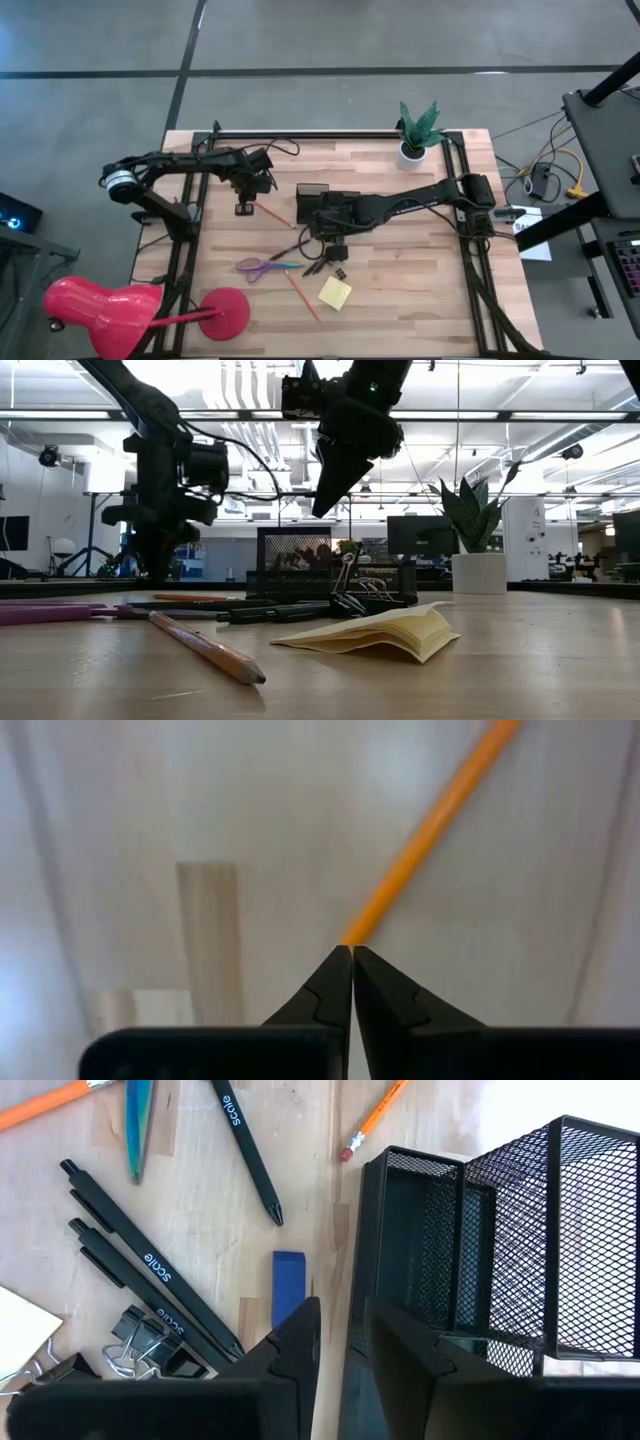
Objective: Pick and place office supplies into organizer
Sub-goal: Put the top pencil into the desk organizer
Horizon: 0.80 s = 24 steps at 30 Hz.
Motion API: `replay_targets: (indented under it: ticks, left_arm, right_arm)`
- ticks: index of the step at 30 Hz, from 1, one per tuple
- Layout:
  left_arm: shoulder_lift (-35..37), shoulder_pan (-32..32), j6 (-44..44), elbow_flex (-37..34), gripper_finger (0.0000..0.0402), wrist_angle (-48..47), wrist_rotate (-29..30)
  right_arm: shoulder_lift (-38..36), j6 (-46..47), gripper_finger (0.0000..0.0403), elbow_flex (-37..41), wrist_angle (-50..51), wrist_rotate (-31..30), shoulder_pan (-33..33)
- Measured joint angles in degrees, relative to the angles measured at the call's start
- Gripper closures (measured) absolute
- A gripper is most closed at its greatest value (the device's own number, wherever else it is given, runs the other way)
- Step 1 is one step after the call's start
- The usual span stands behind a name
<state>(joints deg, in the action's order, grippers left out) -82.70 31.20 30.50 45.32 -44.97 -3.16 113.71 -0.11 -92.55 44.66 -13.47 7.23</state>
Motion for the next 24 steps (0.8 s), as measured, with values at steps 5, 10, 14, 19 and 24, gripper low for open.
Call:
replay_targets:
  ticks: [5, 10, 14, 19, 24]
  left_arm:
    - [0.3, 0.8, -2.6, -0.7, 0.0402, 0.1, -1.1]
    - [0.1, 1.1, -3.0, -0.7, 0.0402, 2.8, -1.2]
    - [-1.6, 1.1, -3.2, -0.9, 0.0401, 1.8, -1.3]
    - [-2.9, 1.2, -6.2, -1.7, 0.0401, 2.6, -2.0]
    - [-3.1, 1.5, -6.8, -2.9, 0.0401, 4.1, -2.2]
  right_arm:
    - [0.0, -0.1, 0.0334, 0.0, -0.5, 0.0, 0.0]
    - [0.0, 0.0, 0.0335, 0.0, -0.5, 0.0, 0.0]
    - [0.0, 0.1, 0.0335, 0.0, -0.4, 0.0, 0.0]
    - [0.0, 0.1, 0.0335, 0.0, -0.4, 0.0, 0.0]
    - [0.0, 0.1, 0.0335, 0.0, -0.4, 0.0, 0.0]
